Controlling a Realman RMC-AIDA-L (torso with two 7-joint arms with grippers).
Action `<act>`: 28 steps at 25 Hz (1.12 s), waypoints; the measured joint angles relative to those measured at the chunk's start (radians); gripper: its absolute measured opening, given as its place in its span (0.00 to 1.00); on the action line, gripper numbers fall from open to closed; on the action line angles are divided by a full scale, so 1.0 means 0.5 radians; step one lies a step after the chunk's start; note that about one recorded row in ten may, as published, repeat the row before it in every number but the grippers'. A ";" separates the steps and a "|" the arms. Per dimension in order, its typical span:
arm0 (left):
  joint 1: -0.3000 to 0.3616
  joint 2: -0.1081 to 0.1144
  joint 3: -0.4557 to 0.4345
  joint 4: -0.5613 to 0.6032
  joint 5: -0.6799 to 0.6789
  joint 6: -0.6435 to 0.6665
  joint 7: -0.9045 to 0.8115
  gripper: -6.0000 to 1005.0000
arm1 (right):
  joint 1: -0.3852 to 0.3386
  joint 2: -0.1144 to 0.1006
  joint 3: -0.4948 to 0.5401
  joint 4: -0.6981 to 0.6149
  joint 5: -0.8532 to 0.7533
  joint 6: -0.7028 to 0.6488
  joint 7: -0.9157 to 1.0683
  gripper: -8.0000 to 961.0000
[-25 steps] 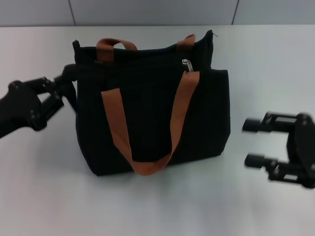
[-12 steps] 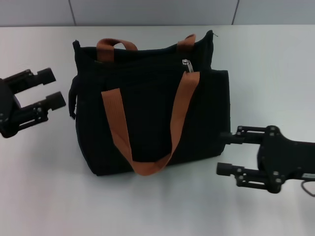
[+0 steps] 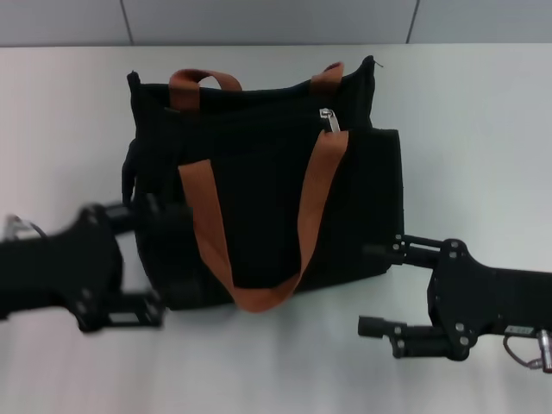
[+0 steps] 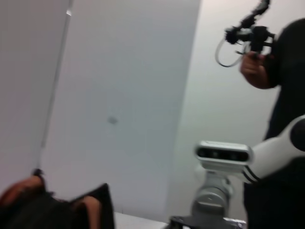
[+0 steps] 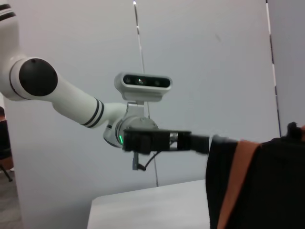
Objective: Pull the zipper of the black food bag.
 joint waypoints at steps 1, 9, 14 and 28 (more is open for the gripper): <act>0.009 -0.009 0.030 -0.001 0.003 0.000 0.020 0.81 | -0.002 0.000 0.000 0.004 -0.003 -0.005 -0.005 0.75; 0.151 -0.074 0.114 -0.022 0.054 -0.108 0.241 0.81 | -0.003 0.005 0.000 0.149 -0.054 0.068 -0.129 0.85; 0.174 -0.091 0.108 -0.087 0.166 -0.201 0.310 0.81 | -0.004 0.006 0.000 0.250 -0.057 0.141 -0.261 0.86; 0.187 -0.064 0.108 -0.099 0.172 -0.202 0.321 0.81 | 0.055 0.009 0.000 0.266 -0.079 0.181 -0.264 0.86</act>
